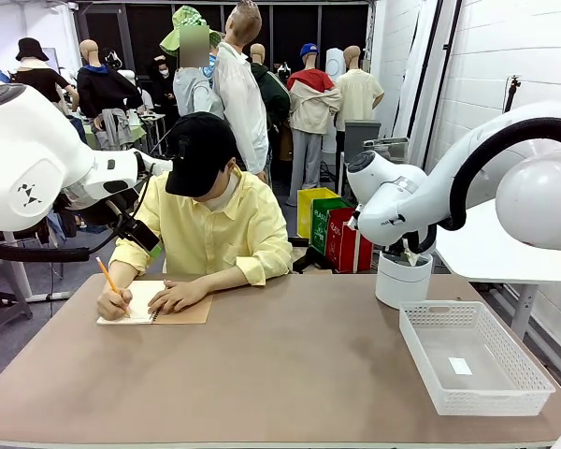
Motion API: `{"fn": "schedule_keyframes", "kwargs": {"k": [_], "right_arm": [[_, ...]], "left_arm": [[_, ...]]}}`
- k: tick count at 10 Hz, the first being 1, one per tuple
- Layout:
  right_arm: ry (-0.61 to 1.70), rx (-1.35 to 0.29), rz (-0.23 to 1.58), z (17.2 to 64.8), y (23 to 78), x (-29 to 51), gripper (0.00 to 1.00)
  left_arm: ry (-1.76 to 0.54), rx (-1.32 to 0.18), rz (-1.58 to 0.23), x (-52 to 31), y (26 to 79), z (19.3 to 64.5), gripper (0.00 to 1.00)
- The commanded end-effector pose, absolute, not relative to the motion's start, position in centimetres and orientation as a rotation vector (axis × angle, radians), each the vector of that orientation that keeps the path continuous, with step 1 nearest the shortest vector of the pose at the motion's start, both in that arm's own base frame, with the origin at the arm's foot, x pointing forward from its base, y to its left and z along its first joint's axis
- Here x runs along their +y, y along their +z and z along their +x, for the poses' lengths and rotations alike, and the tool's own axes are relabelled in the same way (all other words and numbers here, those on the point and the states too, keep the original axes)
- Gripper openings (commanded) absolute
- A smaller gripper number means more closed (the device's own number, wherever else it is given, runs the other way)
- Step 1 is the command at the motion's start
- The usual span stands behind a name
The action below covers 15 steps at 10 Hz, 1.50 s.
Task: Sort the paper based on its condition.
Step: If a person hands you a paper, place it in the Organizing basket , and if it's crumpled, put it in the Trash can.
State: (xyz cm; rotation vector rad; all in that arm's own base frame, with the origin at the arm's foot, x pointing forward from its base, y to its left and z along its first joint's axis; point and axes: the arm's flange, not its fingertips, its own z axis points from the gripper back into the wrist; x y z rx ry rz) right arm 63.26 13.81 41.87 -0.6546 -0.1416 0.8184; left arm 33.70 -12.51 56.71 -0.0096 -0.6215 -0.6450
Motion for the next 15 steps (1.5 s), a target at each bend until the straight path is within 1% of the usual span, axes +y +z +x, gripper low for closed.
{"fn": "schedule_keyframes", "kwargs": {"k": [1, 4, 7, 8, 13, 15], "right_arm": [[0.796, -0.167, -0.707, 63.7, 41.4, 13.8, 0.22], [0.798, -0.165, -0.703, 64.1, 41.0, 13.6, 0.22], [0.794, -0.163, -0.695, 64.1, 41.4, 13.6, 0.81], [0.797, -0.162, -0.699, 64.0, 41.8, 13.7, 1.00], [0.787, -0.186, -0.743, 63.6, 45.1, 14.4, 1.00], [0.789, -0.175, -0.737, 63.6, 45.3, 14.7, 1.00]], "left_arm": [[-0.645, -0.623, -0.009, -12.4, 56.8, 33.7, 1.00], [-0.645, -0.623, -0.009, -12.4, 56.8, 33.7, 1.00], [-0.645, -0.623, -0.009, -12.4, 56.8, 33.7, 1.00], [-0.645, -0.623, -0.009, -12.4, 56.8, 33.7, 1.00], [-0.645, -0.623, -0.009, -12.4, 56.8, 33.7, 1.00], [-0.645, -0.623, -0.009, -12.4, 56.8, 33.7, 1.00]]}}
